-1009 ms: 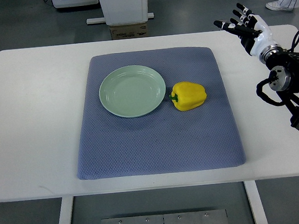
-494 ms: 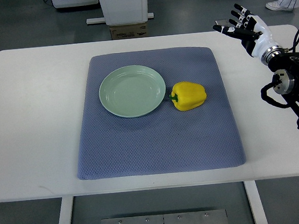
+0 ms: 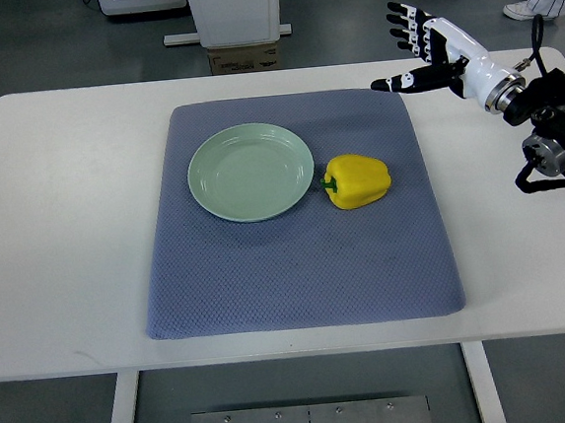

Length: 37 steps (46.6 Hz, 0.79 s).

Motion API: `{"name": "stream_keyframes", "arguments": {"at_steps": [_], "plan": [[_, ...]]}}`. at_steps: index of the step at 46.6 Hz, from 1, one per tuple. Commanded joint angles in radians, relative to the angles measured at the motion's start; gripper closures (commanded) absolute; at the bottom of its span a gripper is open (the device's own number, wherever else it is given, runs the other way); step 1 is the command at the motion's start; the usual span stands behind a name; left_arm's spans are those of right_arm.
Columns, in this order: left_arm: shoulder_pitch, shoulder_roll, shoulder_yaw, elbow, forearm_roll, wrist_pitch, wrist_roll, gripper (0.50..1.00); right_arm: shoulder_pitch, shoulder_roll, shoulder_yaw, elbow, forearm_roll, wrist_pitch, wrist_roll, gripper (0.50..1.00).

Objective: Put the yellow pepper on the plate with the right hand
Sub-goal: 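Reach the right hand over the yellow pepper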

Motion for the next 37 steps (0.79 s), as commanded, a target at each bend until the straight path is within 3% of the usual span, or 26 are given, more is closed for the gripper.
{"name": "stream_keyframes", "arguments": {"at_steps": [1, 24, 37], "plan": [[0.0, 0.0, 0.0, 0.0, 0.0, 0.0, 0.0, 0.5, 0.01, -0.006, -0.021, 0.041, -0.058, 0.001, 0.001, 0.502], [0.0, 0.0, 0.0, -0.001, 0.0, 0.0, 0.0, 0.5, 0.099, -0.046, -0.188, 0.174, -0.147, 0.007, 0.001, 0.502], [0.0, 0.0, 0.0, -0.001, 0.0, 0.0, 0.0, 0.5, 0.119, -0.044, -0.229, 0.187, -0.236, 0.007, 0.012, 0.505]]}}
